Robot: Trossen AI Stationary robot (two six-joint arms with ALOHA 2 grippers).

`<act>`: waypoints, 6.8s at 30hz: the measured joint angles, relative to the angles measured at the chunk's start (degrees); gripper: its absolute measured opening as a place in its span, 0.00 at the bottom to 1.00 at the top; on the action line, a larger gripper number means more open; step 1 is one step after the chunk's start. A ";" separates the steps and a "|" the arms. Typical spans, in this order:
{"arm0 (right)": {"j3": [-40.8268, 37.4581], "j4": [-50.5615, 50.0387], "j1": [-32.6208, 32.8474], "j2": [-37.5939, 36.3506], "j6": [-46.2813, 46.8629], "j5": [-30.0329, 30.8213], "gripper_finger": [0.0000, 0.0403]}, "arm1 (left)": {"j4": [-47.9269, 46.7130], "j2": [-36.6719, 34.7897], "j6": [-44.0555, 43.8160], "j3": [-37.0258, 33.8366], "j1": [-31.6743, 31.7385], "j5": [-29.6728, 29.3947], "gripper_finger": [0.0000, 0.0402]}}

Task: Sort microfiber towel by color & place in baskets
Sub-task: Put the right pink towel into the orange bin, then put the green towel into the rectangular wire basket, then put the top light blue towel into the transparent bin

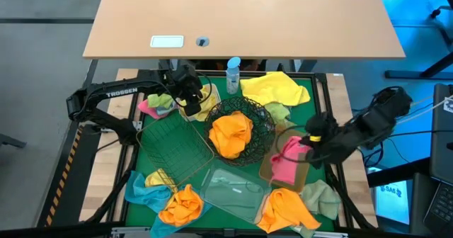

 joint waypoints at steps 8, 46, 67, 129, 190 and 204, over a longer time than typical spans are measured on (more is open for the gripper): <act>-18.10 3.60 -0.04 0.21 3.69 -0.36 0.00 | -0.20 -0.01 0.00 0.00 0.01 0.00 0.36; -40.89 25.68 -0.04 0.17 0.32 -7.96 0.43 | -17.88 -10.42 -0.63 0.00 11.12 -10.27 0.36; -40.89 25.70 -0.04 0.17 -1.21 -11.45 0.50 | 2.95 -10.35 -0.57 -17.64 21.67 -11.65 0.36; -30.38 22.75 -0.04 0.15 -2.34 6.84 0.50 | -4.42 -37.91 -18.73 9.64 3.13 19.98 0.00; -30.40 22.75 -0.04 0.15 -2.26 6.55 0.50 | -18.21 -24.95 -28.87 -8.81 -9.91 -23.71 0.33; -30.42 22.72 -0.04 0.15 -2.26 6.38 0.50 | -17.18 -16.31 -19.52 -8.83 15.51 -17.74 0.33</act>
